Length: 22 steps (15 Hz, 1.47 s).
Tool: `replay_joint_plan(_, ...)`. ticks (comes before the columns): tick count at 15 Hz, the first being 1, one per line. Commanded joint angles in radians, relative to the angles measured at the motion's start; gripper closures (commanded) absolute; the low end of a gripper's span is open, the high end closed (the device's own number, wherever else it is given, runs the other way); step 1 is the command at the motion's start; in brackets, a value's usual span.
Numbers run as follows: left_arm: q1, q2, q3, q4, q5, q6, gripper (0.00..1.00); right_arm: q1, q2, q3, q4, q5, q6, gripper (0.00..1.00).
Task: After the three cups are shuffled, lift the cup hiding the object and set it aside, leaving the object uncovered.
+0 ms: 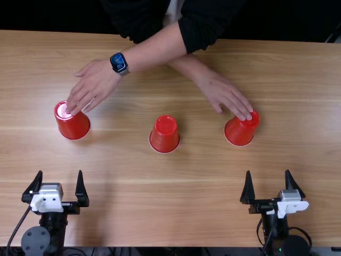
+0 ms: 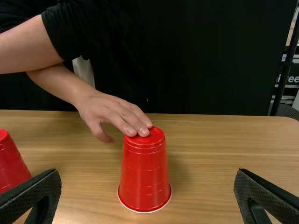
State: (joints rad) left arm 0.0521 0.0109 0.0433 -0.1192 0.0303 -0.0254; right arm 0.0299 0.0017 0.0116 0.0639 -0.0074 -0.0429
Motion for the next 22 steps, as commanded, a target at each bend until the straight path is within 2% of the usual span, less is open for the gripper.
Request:
replay_joint_plan(1,-0.005,-0.011,-0.043,0.000,0.010,0.012,0.00,-0.013,-0.002,-0.001,0.003,0.006,0.001,0.00)
replay_joint_plan(8,-0.005,-0.011,-0.043,0.000,0.010,0.011,0.00,-0.013,-0.002,-0.001,0.003,0.009,0.006,0.00)
replay_joint_plan(9,-0.005,-0.011,-0.043,0.000,0.010,0.007,0.00,-0.008,-0.002,-0.001,0.001,0.002,0.006,0.00)
replay_joint_plan(14,-0.005,-0.011,-0.043,0.000,0.010,0.011,0.00,-0.008,-0.002,-0.005,-0.004,0.000,0.006,0.00)
replay_joint_plan(16,-0.005,-0.011,-0.043,0.009,0.012,0.012,0.00,-0.013,-0.002,-0.002,0.005,0.006,-0.007,0.00)
replay_joint_plan(18,-0.003,-0.011,-0.031,0.009,0.014,0.012,0.00,-0.024,-0.002,0.027,0.018,0.007,-0.068,0.00)
replay_joint_plan(19,-0.005,-0.011,0.018,0.005,0.014,0.012,0.00,-0.033,-0.002,0.056,0.018,0.006,-0.079,0.00)
replay_joint_plan(20,-0.003,-0.009,0.066,-0.002,0.018,0.012,0.00,-0.033,-0.002,0.079,0.018,0.011,-0.079,0.00)
replay_joint_plan(21,-0.005,0.069,0.121,-0.004,0.014,0.012,0.00,-0.035,-0.002,0.110,0.005,0.015,-0.079,0.00)
replay_joint_plan(22,-0.003,0.159,0.204,-0.011,0.001,0.011,0.00,-0.042,0.041,0.160,-0.013,0.022,-0.079,0.00)
